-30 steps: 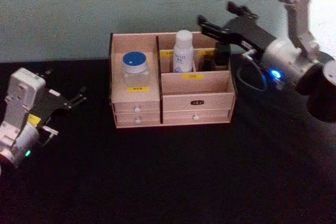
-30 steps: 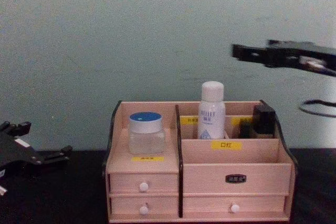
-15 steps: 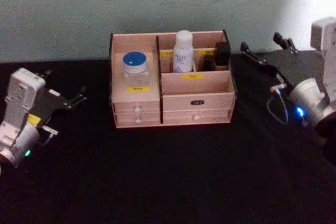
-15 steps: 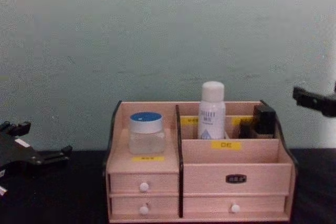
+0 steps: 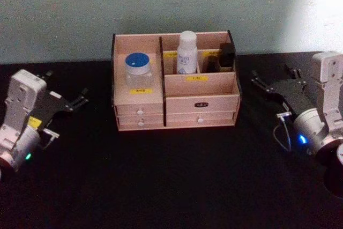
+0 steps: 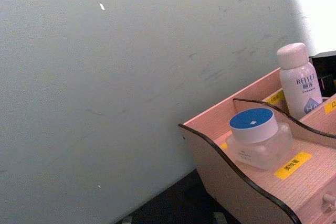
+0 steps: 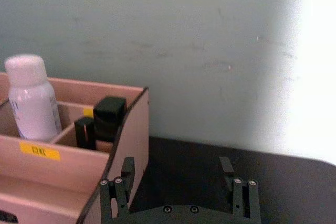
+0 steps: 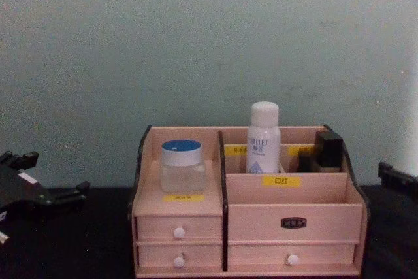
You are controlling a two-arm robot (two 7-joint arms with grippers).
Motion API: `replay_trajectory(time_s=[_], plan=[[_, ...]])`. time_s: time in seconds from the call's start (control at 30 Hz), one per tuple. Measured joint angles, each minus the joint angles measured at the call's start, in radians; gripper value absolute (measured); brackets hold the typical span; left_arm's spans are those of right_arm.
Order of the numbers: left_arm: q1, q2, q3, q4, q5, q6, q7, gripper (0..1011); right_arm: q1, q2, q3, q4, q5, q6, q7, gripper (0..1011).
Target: Pick up the facial cleanser and watermelon frost from the table and place them into the tiered storage box.
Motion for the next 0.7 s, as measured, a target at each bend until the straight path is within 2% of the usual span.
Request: replay_trajectory(time_s=[0.27, 0.7], plan=[[0.0, 0.0, 0.0, 0.0, 0.0, 0.0, 0.0, 1001, 0.002, -0.014, 0.008, 0.028, -0.021, 0.023, 0.005, 1000], [0.0, 0.0, 0.0, 0.0, 0.0, 0.0, 0.0, 1001, 0.003, -0.013, 0.007, 0.026, -0.02, 0.022, 0.006, 1000]])
